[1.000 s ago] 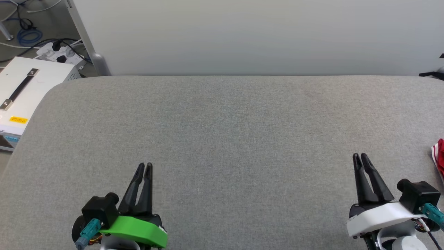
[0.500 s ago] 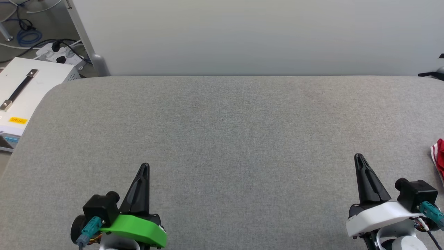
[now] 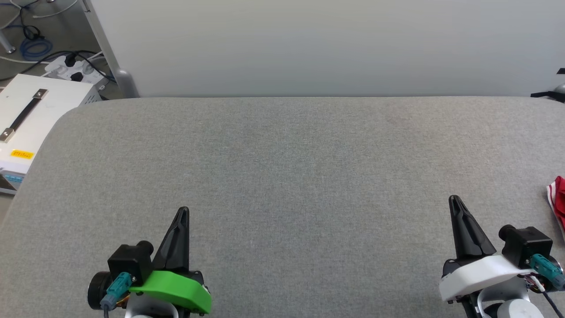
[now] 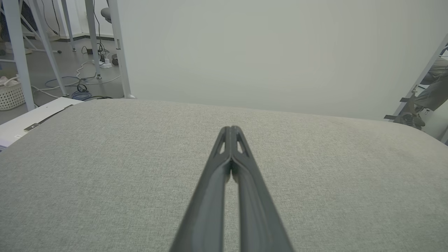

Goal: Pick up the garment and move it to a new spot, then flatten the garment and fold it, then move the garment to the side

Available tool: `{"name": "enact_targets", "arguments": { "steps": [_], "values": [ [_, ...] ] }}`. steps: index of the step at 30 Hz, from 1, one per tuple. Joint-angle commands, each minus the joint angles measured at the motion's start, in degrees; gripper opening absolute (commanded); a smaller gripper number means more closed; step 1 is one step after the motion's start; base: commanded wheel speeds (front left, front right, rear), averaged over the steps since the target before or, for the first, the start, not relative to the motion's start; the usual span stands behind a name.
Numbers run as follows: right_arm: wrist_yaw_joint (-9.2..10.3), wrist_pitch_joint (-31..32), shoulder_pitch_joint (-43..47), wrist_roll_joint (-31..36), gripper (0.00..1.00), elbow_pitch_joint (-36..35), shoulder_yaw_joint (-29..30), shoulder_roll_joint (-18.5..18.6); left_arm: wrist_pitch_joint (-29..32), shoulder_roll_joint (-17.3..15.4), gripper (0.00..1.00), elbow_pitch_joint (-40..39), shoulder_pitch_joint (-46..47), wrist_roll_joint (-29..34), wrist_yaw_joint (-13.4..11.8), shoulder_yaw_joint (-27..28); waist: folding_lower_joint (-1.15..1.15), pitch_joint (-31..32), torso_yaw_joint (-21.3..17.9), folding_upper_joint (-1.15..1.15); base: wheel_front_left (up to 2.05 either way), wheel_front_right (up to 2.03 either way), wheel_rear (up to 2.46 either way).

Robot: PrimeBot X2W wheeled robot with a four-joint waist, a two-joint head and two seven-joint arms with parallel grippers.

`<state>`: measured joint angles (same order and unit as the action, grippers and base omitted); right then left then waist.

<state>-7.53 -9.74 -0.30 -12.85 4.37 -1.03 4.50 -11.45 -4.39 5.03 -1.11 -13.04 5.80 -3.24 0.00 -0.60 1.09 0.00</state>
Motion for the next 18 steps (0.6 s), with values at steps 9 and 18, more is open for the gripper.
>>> {"name": "enact_targets", "arguments": {
  "steps": [9, 18],
  "values": [
    [0.01, 1.1, 0.1, 1.6, 0.00, -0.7, 0.1, -0.2, 1.3, 0.4, 0.00, -0.7, 0.3, 1.8, -0.8, 0.6, 0.00, 0.1, -0.1, 0.00, 0.00, 0.00, 0.00],
    [0.02, 2.1, 0.1, 2.9, 0.00, -1.1, 0.2, -0.4, 2.5, 0.5, 0.00, -1.2, 0.4, 3.1, -1.4, 0.9, 0.00, 0.1, -0.2, 0.00, 0.00, 0.00, 0.00]
  ]
}}
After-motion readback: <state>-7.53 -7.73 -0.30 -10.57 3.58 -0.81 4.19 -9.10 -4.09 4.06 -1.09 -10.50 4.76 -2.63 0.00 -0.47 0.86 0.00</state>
